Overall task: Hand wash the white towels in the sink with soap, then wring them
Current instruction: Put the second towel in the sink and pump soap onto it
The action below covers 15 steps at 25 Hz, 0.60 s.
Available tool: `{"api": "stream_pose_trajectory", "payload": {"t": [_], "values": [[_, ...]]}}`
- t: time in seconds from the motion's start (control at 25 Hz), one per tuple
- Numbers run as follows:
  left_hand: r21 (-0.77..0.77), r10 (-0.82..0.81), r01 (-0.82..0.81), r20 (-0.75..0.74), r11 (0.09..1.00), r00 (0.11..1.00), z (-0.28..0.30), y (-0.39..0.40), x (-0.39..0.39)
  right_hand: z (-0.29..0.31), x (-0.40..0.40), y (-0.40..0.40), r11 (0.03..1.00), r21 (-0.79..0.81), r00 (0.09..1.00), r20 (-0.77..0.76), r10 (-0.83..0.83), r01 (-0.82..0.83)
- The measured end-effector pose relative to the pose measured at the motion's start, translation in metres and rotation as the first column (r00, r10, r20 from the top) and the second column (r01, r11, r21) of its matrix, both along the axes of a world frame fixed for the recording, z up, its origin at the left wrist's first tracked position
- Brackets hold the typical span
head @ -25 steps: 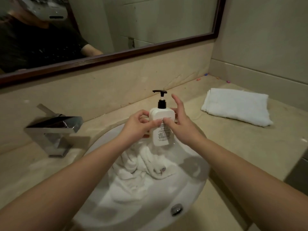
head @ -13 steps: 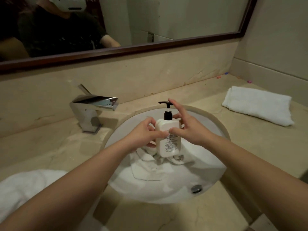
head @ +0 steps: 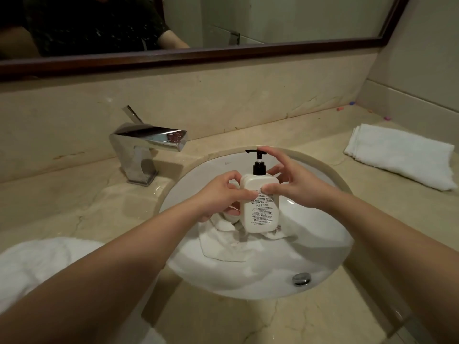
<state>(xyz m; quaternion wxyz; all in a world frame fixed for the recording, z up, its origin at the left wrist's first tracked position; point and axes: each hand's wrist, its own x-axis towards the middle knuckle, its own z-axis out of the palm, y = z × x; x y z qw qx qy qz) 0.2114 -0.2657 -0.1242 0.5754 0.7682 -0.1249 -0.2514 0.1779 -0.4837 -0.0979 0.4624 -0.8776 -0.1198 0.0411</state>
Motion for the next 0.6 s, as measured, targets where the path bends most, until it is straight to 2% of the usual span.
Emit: {"api": "stream_pose_trajectory", "payload": {"t": [0.36, 0.48, 0.6], "values": [[-0.007, 0.002, -0.002, -0.019, 1.0, 1.0, -0.003, 0.0, 0.001, -0.002, 0.0, 0.002, 1.0, 0.01, 1.0, 0.025, 0.002, -0.003], [-0.017, 0.009, -0.009, 0.035, 1.0, 0.999, 0.001, -0.003, 0.005, -0.008, -0.003, 0.002, 0.999, 0.007, 0.995, 0.087, -0.037, 0.037], [-0.065, 0.04, -0.035, 0.083, 0.997, 0.996, 0.011, -0.01, 0.011, -0.008, -0.001, -0.001, 0.988, 0.113, 0.99, 0.084, -0.113, 0.103]]}}
